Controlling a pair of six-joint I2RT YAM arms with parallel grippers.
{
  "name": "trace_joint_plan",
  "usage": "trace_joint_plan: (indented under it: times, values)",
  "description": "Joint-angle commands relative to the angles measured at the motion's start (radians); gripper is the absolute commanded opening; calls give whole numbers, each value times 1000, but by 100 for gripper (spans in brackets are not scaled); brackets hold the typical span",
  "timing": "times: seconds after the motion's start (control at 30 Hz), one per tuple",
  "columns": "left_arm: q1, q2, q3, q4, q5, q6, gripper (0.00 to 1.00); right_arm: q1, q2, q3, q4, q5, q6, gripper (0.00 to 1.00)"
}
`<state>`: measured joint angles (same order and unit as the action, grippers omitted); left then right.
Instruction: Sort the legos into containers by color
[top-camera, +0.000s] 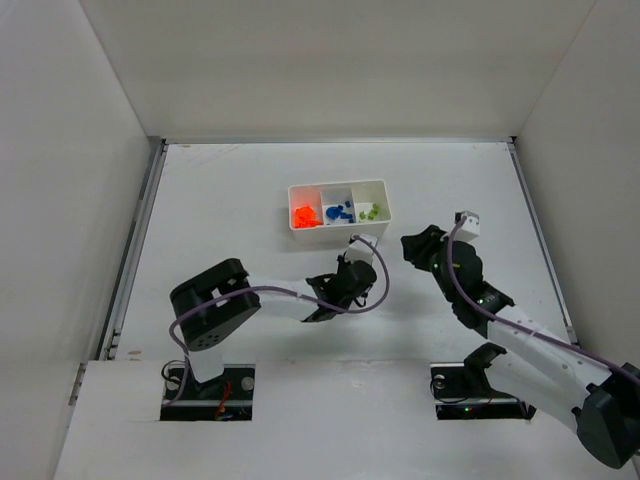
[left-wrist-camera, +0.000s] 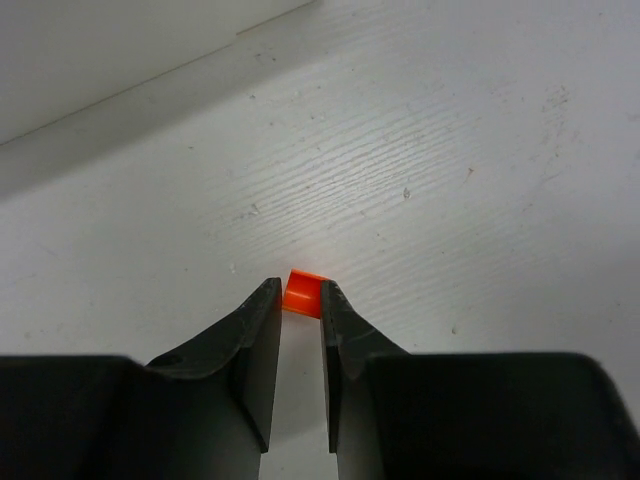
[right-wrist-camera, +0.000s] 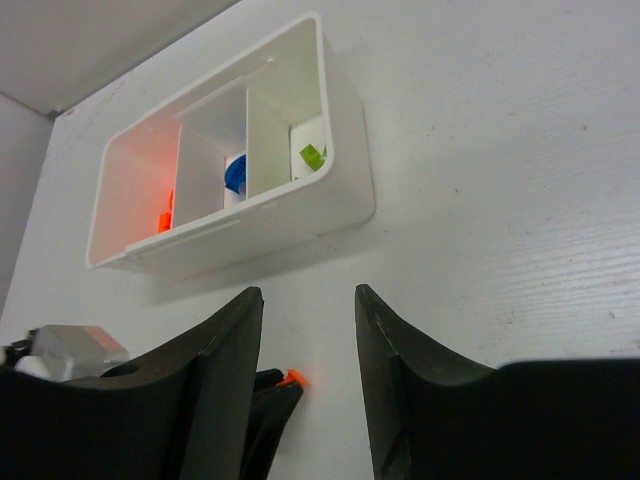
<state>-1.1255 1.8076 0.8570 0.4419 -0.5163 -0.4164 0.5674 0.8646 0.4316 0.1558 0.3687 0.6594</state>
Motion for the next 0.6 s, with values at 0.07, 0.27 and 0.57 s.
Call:
trace_joint_plan:
  times: [0.07, 0.27, 0.57]
  values:
    - [28, -207, -19, -43, -21, 5, 14, -14, -19, -13, -1, -1, 5, 48]
    - [167, -343, -18, -34, -13, 13, 14, -11, 16, -11, 11, -1, 8, 48]
    - [411, -214, 106, 17, 27, -9, 16, 1, 30, -7, 18, -1, 6, 48]
